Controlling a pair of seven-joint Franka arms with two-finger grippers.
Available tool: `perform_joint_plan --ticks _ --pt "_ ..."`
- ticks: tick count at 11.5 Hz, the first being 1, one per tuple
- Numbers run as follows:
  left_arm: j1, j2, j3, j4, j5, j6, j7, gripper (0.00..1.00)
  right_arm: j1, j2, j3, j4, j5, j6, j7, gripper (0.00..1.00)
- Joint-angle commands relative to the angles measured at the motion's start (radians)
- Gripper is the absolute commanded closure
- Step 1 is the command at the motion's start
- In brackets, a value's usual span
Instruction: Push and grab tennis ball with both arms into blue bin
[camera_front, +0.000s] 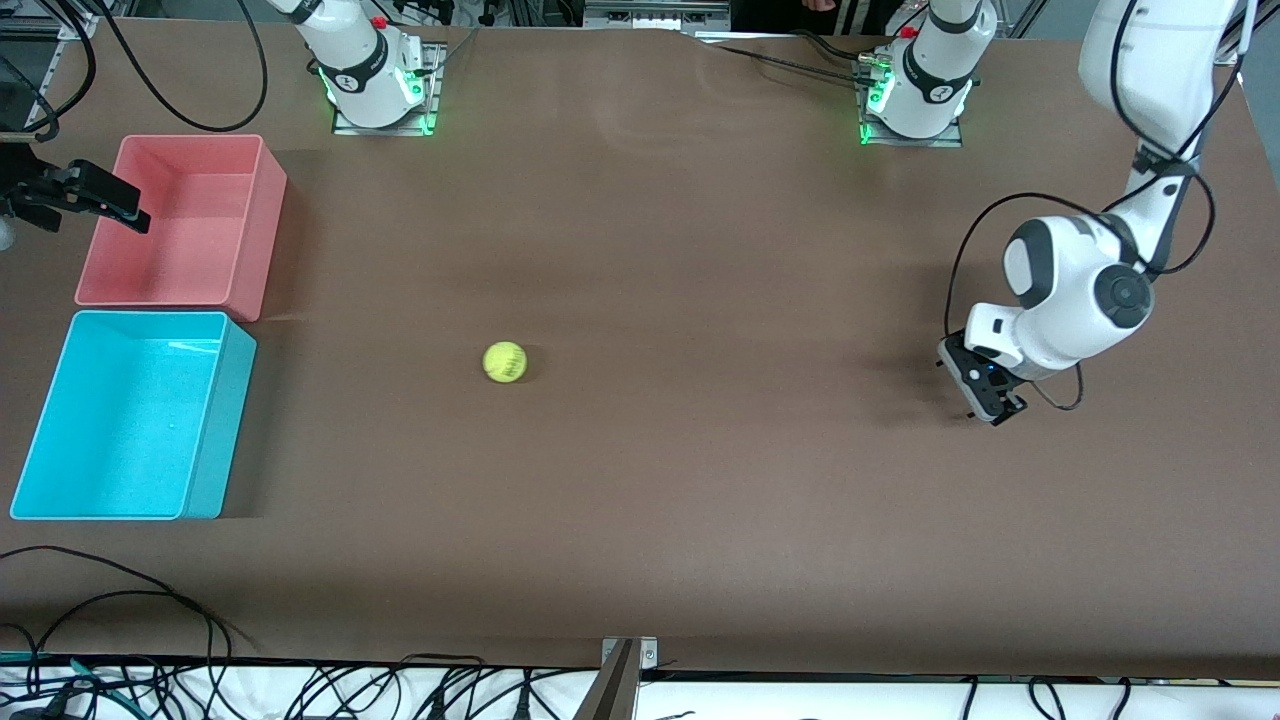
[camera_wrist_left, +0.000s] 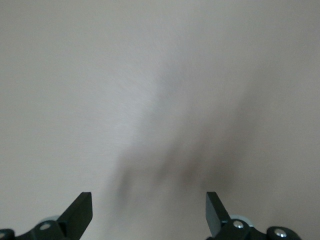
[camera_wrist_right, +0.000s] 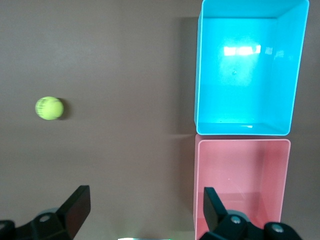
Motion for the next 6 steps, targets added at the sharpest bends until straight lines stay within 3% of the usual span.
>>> perform_joint_plan --ticks 1,3,6 --pt "-0.010 -0.194 -0.001 -0.022 0.001 -0.070 -0.006 0.00 -0.006 0.008 -0.009 0.025 0.017 -0.008 0.002 0.00" --pt "-0.010 -0.254 0.001 -0.013 0.002 -0.072 -0.054 0.00 -0.006 0.008 -0.021 0.025 0.043 -0.007 -0.001 0.00" --pt "-0.010 -0.342 0.036 -0.003 0.006 -0.191 -0.130 0.00 -0.006 0.008 -0.030 0.025 0.046 -0.007 -0.007 0.00"
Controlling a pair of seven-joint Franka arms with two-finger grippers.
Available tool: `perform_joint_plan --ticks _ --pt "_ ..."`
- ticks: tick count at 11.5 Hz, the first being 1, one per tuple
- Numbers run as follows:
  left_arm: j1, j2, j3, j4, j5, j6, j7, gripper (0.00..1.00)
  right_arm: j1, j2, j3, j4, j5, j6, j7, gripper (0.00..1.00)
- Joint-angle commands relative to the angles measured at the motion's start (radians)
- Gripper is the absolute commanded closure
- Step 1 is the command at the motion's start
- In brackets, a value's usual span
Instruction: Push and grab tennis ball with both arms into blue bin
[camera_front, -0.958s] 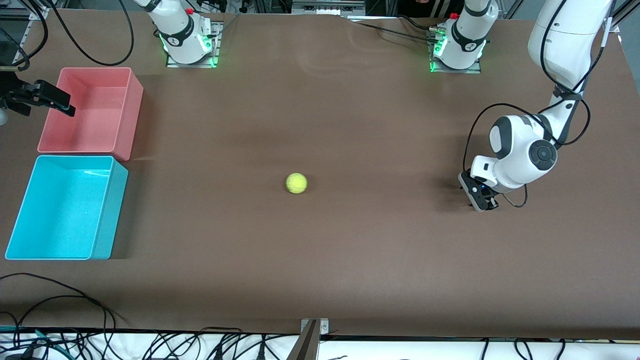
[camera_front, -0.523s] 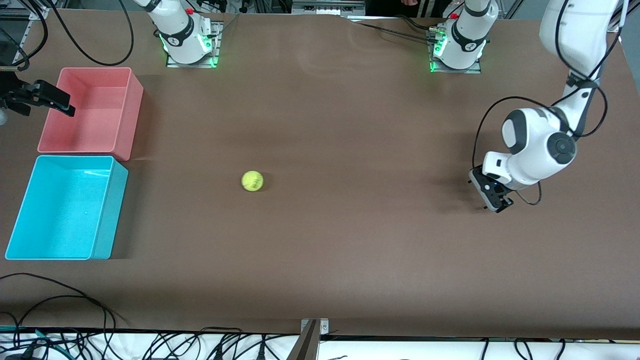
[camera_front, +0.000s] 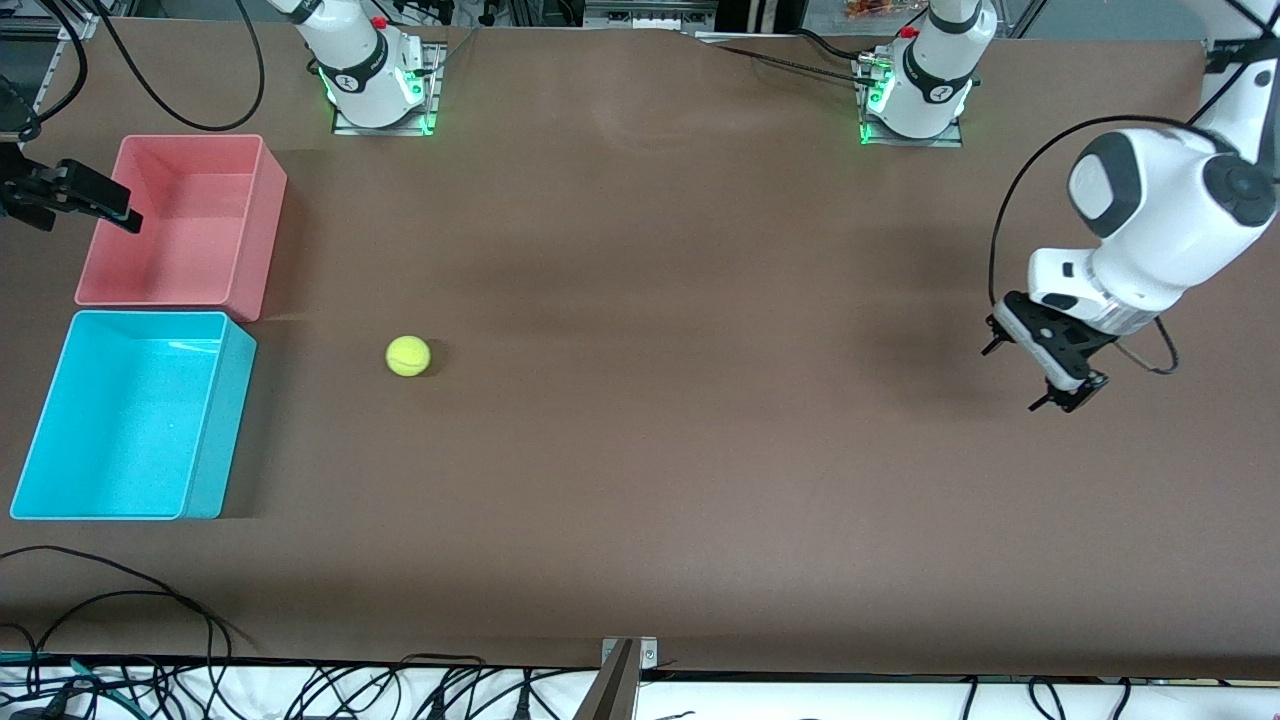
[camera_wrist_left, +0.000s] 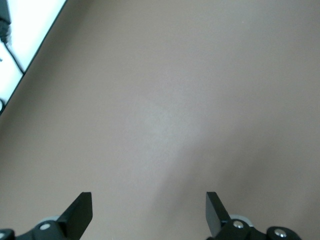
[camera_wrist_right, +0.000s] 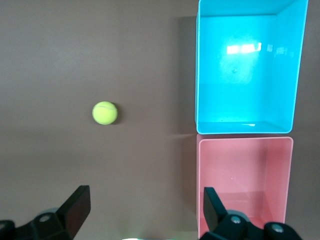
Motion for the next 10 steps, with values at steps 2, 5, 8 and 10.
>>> perform_joint_plan --ticks 2,5,8,10 --pt "-0.004 -0.117 0.023 0.119 0.047 -0.299 -0.077 0.00 -0.005 0.009 -0.009 0.024 0.024 -0.007 0.005 0.00" --pt "-0.004 -0.130 0.029 0.315 0.105 -0.573 -0.220 0.00 -0.005 0.011 -0.019 0.024 0.026 -0.018 -0.009 0.00" --pt "-0.004 -0.150 0.029 0.426 0.111 -0.739 -0.335 0.00 -0.005 0.003 -0.025 0.025 0.022 -0.025 -0.015 0.00" --pt "-0.005 -0.160 0.029 0.507 0.157 -0.863 -0.387 0.00 -0.005 0.003 -0.027 0.025 0.024 -0.028 -0.013 0.00"
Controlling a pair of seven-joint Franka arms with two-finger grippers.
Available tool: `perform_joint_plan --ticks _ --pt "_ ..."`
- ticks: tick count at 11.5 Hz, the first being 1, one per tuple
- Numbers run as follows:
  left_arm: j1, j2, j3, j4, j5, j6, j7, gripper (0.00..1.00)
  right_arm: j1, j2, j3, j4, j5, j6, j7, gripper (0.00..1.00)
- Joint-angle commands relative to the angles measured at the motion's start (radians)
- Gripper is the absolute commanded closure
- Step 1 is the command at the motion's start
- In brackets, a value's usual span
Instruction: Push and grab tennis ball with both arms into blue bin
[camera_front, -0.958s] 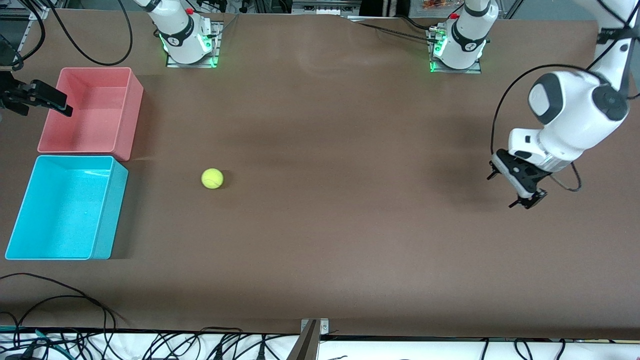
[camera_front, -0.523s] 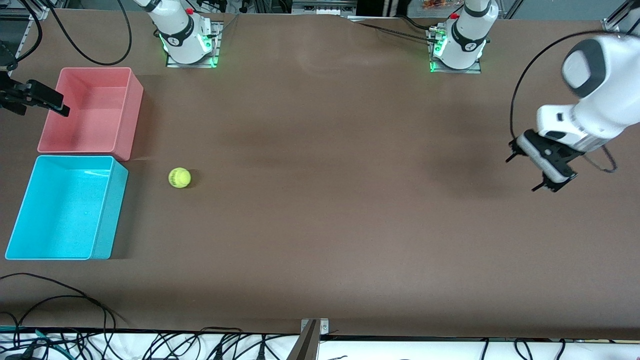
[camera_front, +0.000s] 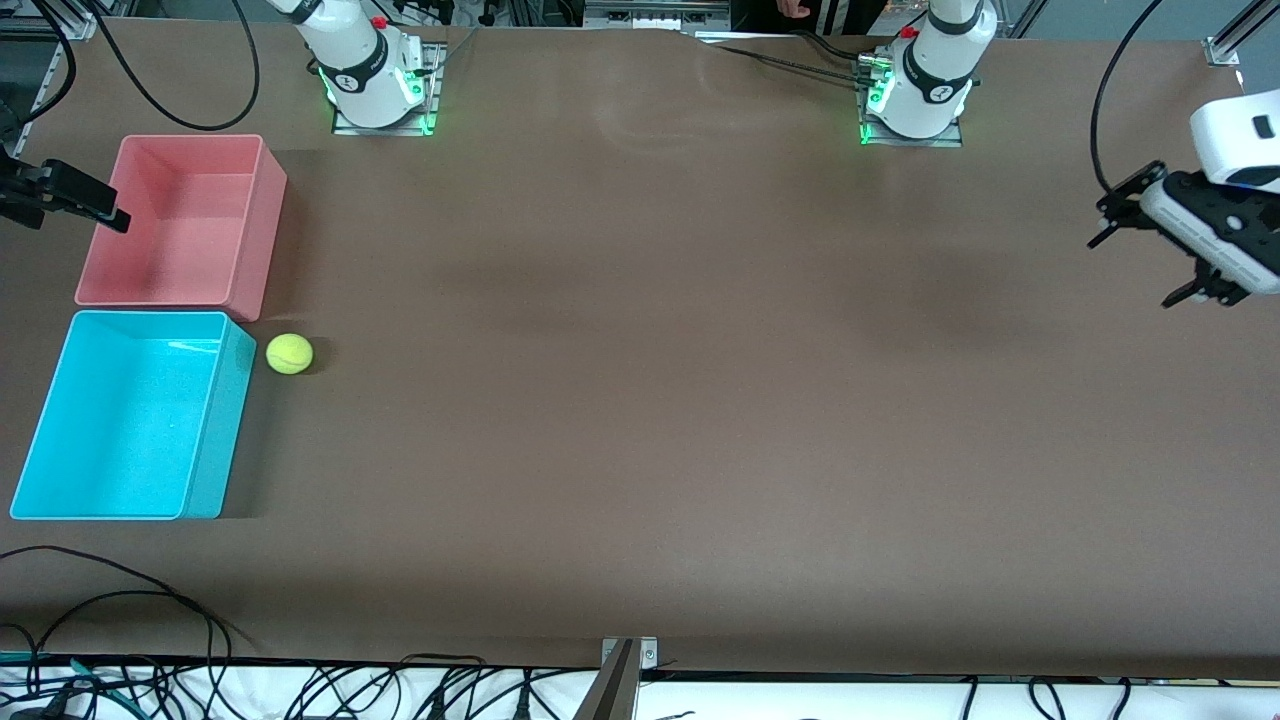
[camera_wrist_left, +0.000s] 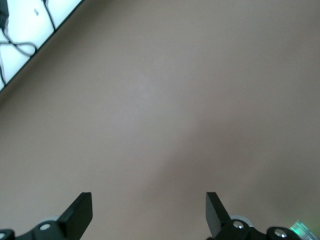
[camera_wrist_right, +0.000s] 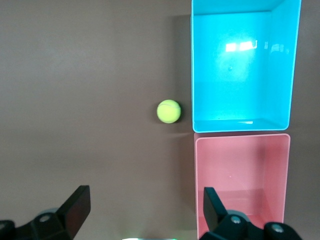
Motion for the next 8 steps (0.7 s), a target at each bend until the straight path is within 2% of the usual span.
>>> perform_joint_plan --ticks 1,3,4,6,8 --pt "-0.006 -0.001 0.005 0.143 0.056 -0.199 -0.110 0.00 -0.005 0.001 -0.005 0.024 0.014 -0.026 -0.013 0.00" --pt "-0.006 -0.001 0.007 0.179 0.051 -0.290 -0.286 0.00 -0.005 -0.002 -0.009 0.024 0.011 -0.027 -0.013 0.00" --pt "-0.008 -0.001 0.004 0.193 0.042 -0.295 -0.376 0.00 -0.005 -0.002 -0.018 0.024 0.012 -0.027 -0.013 0.00" --pt "-0.009 0.022 -0.005 0.245 0.039 -0.295 -0.408 0.00 -0.005 0.000 -0.049 0.024 0.021 -0.027 -0.010 0.00" --pt "-0.014 0.030 -0.018 0.245 0.038 -0.295 -0.409 0.00 -0.005 0.003 -0.061 0.021 0.021 -0.029 -0.010 0.00"
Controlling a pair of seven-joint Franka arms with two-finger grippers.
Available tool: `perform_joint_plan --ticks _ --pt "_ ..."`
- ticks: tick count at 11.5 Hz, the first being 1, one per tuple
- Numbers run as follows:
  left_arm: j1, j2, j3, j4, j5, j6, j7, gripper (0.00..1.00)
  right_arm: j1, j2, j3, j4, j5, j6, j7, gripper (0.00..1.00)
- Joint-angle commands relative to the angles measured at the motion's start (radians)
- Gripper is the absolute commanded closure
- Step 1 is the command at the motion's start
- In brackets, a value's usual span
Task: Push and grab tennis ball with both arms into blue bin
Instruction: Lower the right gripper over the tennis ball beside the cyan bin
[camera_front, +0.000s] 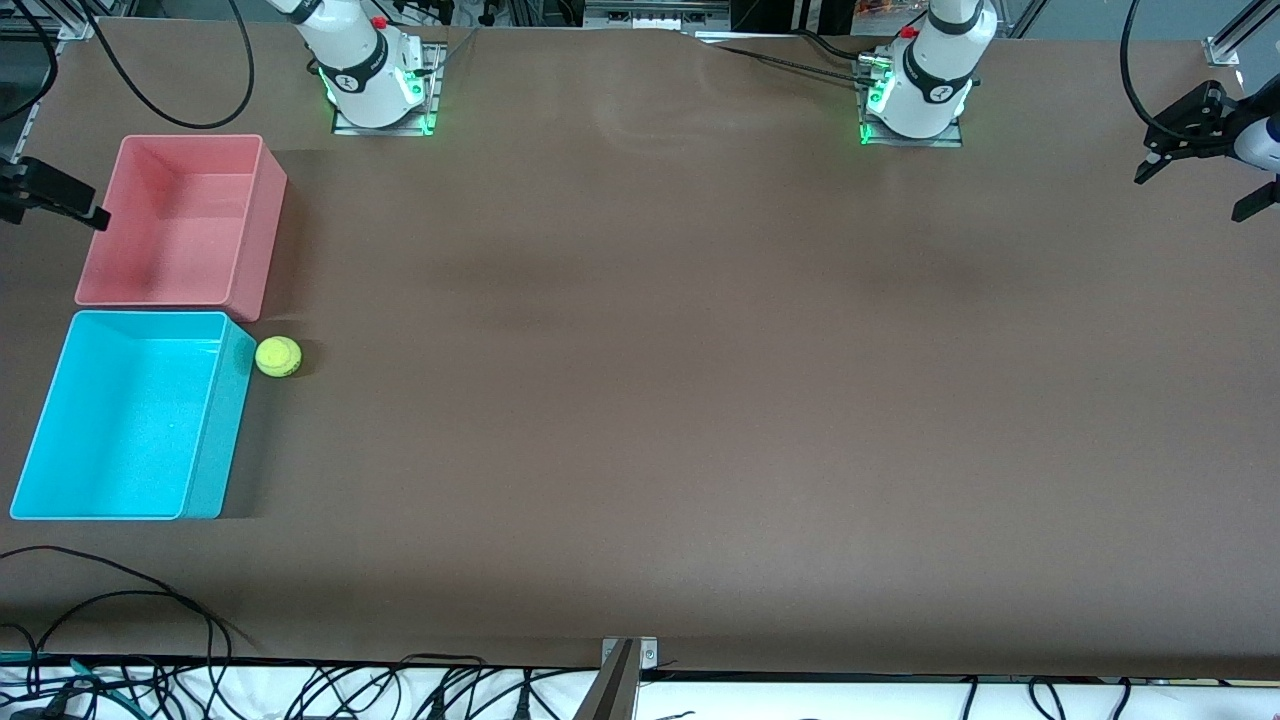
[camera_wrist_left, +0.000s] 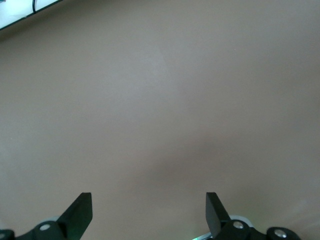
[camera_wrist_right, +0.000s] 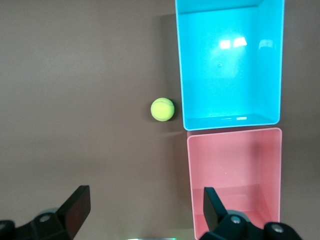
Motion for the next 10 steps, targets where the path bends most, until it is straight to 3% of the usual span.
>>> perform_joint_plan --ticks 1,10 --pt "-0.012 0.037 -0.022 0.048 0.007 -0.026 -0.029 0.00 -0.004 0.007 -0.026 0.017 0.021 -0.029 -0.010 0.00" --pt "0.036 0.054 0.003 0.048 -0.012 -0.025 -0.061 0.00 -0.004 0.027 -0.050 0.011 0.012 -0.032 0.007 0.00"
